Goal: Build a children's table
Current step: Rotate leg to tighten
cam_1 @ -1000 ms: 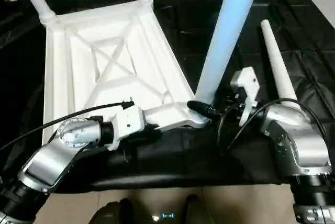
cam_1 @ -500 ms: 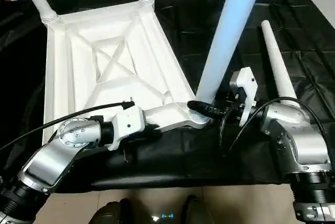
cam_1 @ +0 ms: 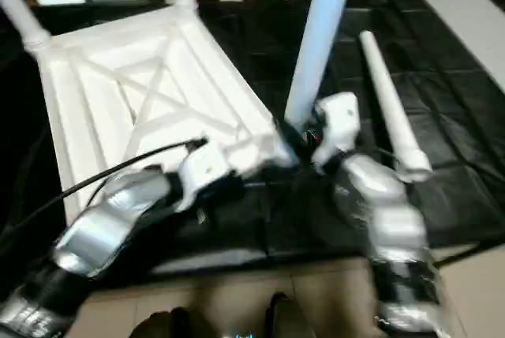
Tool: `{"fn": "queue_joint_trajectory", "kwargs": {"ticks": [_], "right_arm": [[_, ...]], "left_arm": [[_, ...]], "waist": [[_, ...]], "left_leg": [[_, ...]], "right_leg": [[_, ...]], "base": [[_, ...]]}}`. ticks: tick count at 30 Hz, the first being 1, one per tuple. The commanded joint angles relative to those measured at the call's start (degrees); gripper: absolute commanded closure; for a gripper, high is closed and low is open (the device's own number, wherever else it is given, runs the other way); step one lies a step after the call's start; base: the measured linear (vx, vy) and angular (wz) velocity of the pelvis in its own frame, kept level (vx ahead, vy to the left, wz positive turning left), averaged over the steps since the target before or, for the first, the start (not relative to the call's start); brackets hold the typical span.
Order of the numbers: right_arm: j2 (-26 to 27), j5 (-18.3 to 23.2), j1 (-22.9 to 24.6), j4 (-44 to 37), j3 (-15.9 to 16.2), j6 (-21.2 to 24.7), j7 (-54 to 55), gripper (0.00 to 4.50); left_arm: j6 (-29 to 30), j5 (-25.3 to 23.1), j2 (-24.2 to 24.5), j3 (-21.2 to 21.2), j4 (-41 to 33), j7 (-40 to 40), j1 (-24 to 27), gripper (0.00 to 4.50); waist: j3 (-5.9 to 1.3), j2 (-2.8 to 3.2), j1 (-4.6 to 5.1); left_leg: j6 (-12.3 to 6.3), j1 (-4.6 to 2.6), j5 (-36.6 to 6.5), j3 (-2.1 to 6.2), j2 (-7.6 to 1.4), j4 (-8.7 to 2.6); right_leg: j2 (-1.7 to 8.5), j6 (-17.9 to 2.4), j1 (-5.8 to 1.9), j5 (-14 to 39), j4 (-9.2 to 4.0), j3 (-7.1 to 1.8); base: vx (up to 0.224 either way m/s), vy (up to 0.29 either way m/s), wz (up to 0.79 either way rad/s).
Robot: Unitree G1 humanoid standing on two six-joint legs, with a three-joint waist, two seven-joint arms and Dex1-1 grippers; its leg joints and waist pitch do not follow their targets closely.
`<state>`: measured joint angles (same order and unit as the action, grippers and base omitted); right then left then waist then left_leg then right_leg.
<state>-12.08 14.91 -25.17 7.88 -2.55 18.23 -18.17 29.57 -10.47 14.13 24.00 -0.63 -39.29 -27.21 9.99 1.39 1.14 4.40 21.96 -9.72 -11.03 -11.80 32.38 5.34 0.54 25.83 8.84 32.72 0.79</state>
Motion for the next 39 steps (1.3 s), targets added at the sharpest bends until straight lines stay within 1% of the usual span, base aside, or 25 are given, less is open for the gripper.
{"fn": "queue_joint_trajectory", "kwargs": {"ticks": [1, 2, 4, 7, 9, 11, 12, 13, 14, 15, 18, 19, 20, 21, 22, 23, 25, 26, 27, 29, 32, 34, 36, 37, 39], "right_arm": [[2.08, -3.75, -0.26, 10.91, -5.05, 0.86, 13.68, 2.5], [3.6, -4.31, -1.54, 12.84, -4.94, -0.86, 15.63, 2.51], [4.87, -4.96, -2.41, 14.02, -4.92, -1.95, 17.32, 2.52], [5.99, -3.45, -3.96, 14.36, -3.99, -5.04, 12.14, 2.53], [4.59, -3.16, -3.67, 12.72, -2.3, -5.83, 7.13, 2.53], [2.13, -2.03, -2.41, 9.56, -0.44, -6.08, 0.95, 2.53], [0.5, -0.67, -1.46, 7.04, -0.17, -6.67, -3.13, 2.53], [-0.44, 0.17, -0.94, 5.72, -0.07, -7.38, -5.43, 2.19], [-1.23, 0.57, -0.65, 4.9, -0.06, -7.48, -6.73, 1.99], [-2.07, 1.01, -0.34, 4.02, -0.04, -7.58, -8.12, 1.85], [-7.08, 3.95, 1.4, -0.39, 0.05, -6.64, -15.95, 1.64], [-7.36, 4.1, 1.5, -0.64, 0.04, -6.57, -16.38, 1.52], [-9.93, 5.53, 2.5, -2.63, -0.19, -5.3, -20.25, 1.45], [-9.93, 5.53, 2.5, -2.63, -0.19, -5.3, -20.25, 1.41], [-13.29, 7.08, 3.96, -4.88, -0.31, -3.67, -24.85, 1.41], [-16.45, 8.37, 5.43, -6.79, -0.49, -2.34, -28.93, 1.24], [-20.01, 9.99, 7.11, -8.77, -0.94, -0.2, -33.13, 1.03], [-20.25, 10.16, 7.21, -8.89, -1.0, 0.04, -33.36, 0.99], [-21.33, 10.45, 7.64, -9.32, -1.26, 0.83, -34.02, 0.79], [-22.59, 10.7, 8.05, -9.65, -1.3, 1.85, -34.78, 0.79], [-23.48, 10.57, 8.23, -9.24, -0.86, 1.86, -35.85, 0.79], [-23.32, 10.99, 8.21, -8.92, -0.61, 1.95, -36.21, 0.79], [-23.39, 11.27, 8.29, -9.1, -0.44, 2.19, -36.51, 0.79], [-23.24, 11.53, 8.27, -9.16, -0.48, 2.37, -36.47, 1.04], [-23.03, 12.04, 8.26, -9.35, -0.52, 2.79, -36.52, 1.16]], "left_arm": [[2.26, 0.0, -1.8, 5.1, 1.44, -0.78, 1.51, 4.5], [2.22, -0.15, -2.79, 5.16, 2.36, -0.1, 0.73, 4.5], [2.3, -0.36, -3.55, 5.2, 3.01, 0.4, 0.17, 4.5], [-1.39, -0.03, -2.6, 5.23, 3.7, -1.52, -0.35, 4.5], [-2.42, 0.21, -1.37, 4.83, 3.45, -2.61, 0.1, 4.5], [-3.32, 0.86, 0.14, 4.37, 2.89, -4.03, 0.86, 4.5], [-5.14, 1.28, 1.48, 4.11, 2.55, -5.2, 1.5, 4.5], [-6.42, 1.59, 2.36, 4.0, 2.43, -5.89, 1.87, 4.5], [-6.75, 2.09, 2.85, 3.86, 2.1, -6.66, 2.2, 4.5], [-7.1, 2.62, 3.38, 3.71, 1.75, -7.48, 2.56, 4.5], [-9.61, 5.17, 5.79, 2.78, -0.1, -10.97, 4.47, 4.5], [-9.64, 5.27, 5.92, 2.73, -0.2, -11.11, 4.56, 4.5], [-10.37, 5.93, 6.96, 2.45, -0.74, -12.07, 5.18, 4.5], [-10.37, 5.93, 6.96, 2.45, -0.74, -12.07, 5.18, 4.5], [-10.77, 6.54, 8.06, 2.1, -1.5, -12.96, 5.88, 4.5], [-11.05, 7.08, 8.94, 1.77, -2.21, -13.64, 6.49, 4.5], [-11.51, 7.85, 10.03, 1.41, -3.0, -14.37, 7.2, 4.5], [-11.57, 7.92, 10.11, 1.38, -3.04, -14.44, 7.25, 4.5], [-11.83, 8.19, 10.54, 1.22, -3.27, -14.8, 7.57, 4.5], [-12.03, 8.43, 10.99, 1.04, -3.56, -15.18, 7.96, 4.5], [-12.18, 8.56, 11.37, 0.93, -3.75, -15.5, 8.27, 4.5], [-12.17, 8.66, 11.52, 0.94, -3.96, -15.63, 8.36, 4.5], [-12.17, 8.75, 11.61, 0.97, -4.06, -15.63, 8.37, 4.5], [-12.19, 8.8, 11.65, 0.98, -4.09, -15.62, 8.37, 4.5], [-12.27, 8.94, 11.78, 1.03, -4.12, -15.56, 8.37, 4.5]], "waist": [[-2.71, 0.14, -0.15], [-2.72, 0.06, 0.0], [-2.66, 0.1, 0.31], [-2.78, 0.14, 0.19], [-2.97, 0.17, 0.08], [-3.2, 0.23, -0.08], [-3.33, 0.52, -0.27], [-3.5, 0.28, -0.38], [-3.54, 0.28, -0.45], [-3.59, 0.19, -0.47], [-3.92, 0.31, -1.06], [-4.07, 0.36, -1.33], [-4.18, 0.38, -1.38], [-4.35, 0.51, -1.83], [-4.38, 0.49, -1.96], [-4.63, 0.38, -2.26], [-4.87, 0.66, -3.1], [-4.91, 0.61, -3.19], [-4.83, 0.54, -3.24], [-4.73, 0.47, -3.21], [-4.47, 0.33, -2.97], [-4.4, 0.37, -2.95], [-4.41, 0.26, -2.92], [-4.46, 0.29, -2.92], [-4.58, 0.28, -2.92]], "left_leg": [[0.67, -1.09, -23.35, 0.73, 0.2, -4.65], [0.72, -0.89, -23.51, 0.72, 0.21, -4.69], [1.45, -0.59, -25.31, 1.3, 0.37, -5.09], [0.89, -0.6, -27.34, 1.7, 0.41, -5.25], [0.4, -0.62, -26.98, 1.81, 0.42, -5.25], [-0.05, -0.43, -24.05, 1.66, 0.28, -5.23], [-0.53, -0.53, -22.37, 1.46, 0.12, -5.09], [-1.46, -0.49, -20.66, 1.25, 0.07, -4.86], [-2.48, -0.62, -20.05, 0.94, 0.03, -4.76], [-2.89, -0.74, -19.88, 0.78, 0.09, -4.66], [-5.07, -0.91, -15.08, 0.31, -0.05, -4.18], [-6.04, -0.83, -12.63, 0.19, -0.12, -4.01], [-6.48, -0.61, -10.82, 0.17, -0.12, -3.89], [-7.43, -0.68, -8.1, 0.12, -0.17, -3.62], [-8.34, -0.66, -6.5, 0.01, -0.11, -3.47], [-8.72, -0.77, -5.66, -0.03, -0.12, -3.23], [-11.03, -0.99, -1.85, -0.11, -0.19, -2.84], [-11.48, -0.97, -1.18, -0.12, -0.2, -2.76], [-12.05, -0.75, -0.54, -0.05, -0.15, -2.75], [-11.66, -0.62, -2.04, 0.0, -0.2, -2.86], [-9.09, -0.74, -7.28, -0.02, -0.33, -3.18], [-7.88, -0.87, -8.96, -0.02, -0.35, -3.24], [-7.16, -0.84, -9.54, 0.02, -0.33, -3.25], [-6.98, -0.81, -9.48, 0.03, -0.29, -3.21], [-7.12, -0.77, -8.97, 0.04, -0.22, -3.12]], "right_leg": [[0.96, -3.98, -1.75, 32.54, -5.45, -0.18], [1.03, -4.15, -1.73, 32.14, -5.49, -0.11], [0.92, -3.84, -2.15, 31.75, -5.44, 0.44], [0.89, -4.25, -2.26, 29.13, -5.51, 0.43], [0.85, -5.39, -2.43, 25.91, -5.29, 0.24], [0.86, -7.29, -2.8, 20.55, -4.82, -0.01], [0.87, -8.84, -2.96, 16.59, -4.5, -0.24], [0.86, -10.04, -3.23, 13.6, -4.32, -0.33], [0.79, -11.07, -3.0, 13.39, -4.37, -0.39], [0.78, -11.45, -2.98, 13.68, -4.43, -0.42], [0.88, -13.48, -3.05, 11.09, -4.17, -0.61], [0.9, -14.26, -3.25, 9.11, -3.8, -0.7], [0.9, -14.65, -3.42, 7.69, -3.52, -0.7], [0.82, -15.54, -3.51, 4.61, -3.09, -0.73], [0.62, -16.64, -3.64, 2.0, -2.7, -0.75], [0.64, -16.95, -3.77, 0.48, -2.43, -0.81], [0.64, -18.03, -3.88, -4.66, -1.81, -0.87], [0.6, -18.24, -3.92, -5.44, -1.69, -0.87], [0.64, -18.48, -4.02, -5.33, -1.63, -0.8], [0.83, -18.21, -4.11, -1.72, -1.9, -0.7], [1.15, -16.57, -3.9, 7.68, -2.76, -0.75], [1.17, -15.74, -3.68, 10.43, -3.0, -0.83], [1.08, -15.19, -3.61, 11.22, -3.03, -0.87], [1.05, -15.03, -3.59, 11.02, -2.95, -0.9], [1.02, -15.03, -3.66, 10.06, -2.82, -0.89]], "base": [[-0.054, 0.002, -0.03], [0.0, 0.0, 0.0], [0.0, 0.0, 0.0], [0.0, 0.0, 0.0], [0.0, 0.0, 0.0], [0.0, 0.0, 0.0], [0.0, 0.0, 0.0], [0.0, 0.0, 0.0], [0.055, -0.007, 0.05], [0.061, -0.015, 0.07], [0.062, -0.019, 0.08], [0.067, -0.022, 0.09], [0.069, -0.021, 0.06], [0.065, -0.015, 0.02], [0.065, -0.015, 0.02], [0.061, -0.009, 0.03], [0.055, -0.006, 0.03], [0.0, 0.0, 0.0], [0.0, 0.0, 0.0], [0.0, 0.0, 0.0], [0.0, 0.0, 0.0], [0.0, 0.0, 0.0], [0.0, 0.0, 0.0], [0.0, 0.0, 0.0], [0.0, 0.0, 0.0]]}}
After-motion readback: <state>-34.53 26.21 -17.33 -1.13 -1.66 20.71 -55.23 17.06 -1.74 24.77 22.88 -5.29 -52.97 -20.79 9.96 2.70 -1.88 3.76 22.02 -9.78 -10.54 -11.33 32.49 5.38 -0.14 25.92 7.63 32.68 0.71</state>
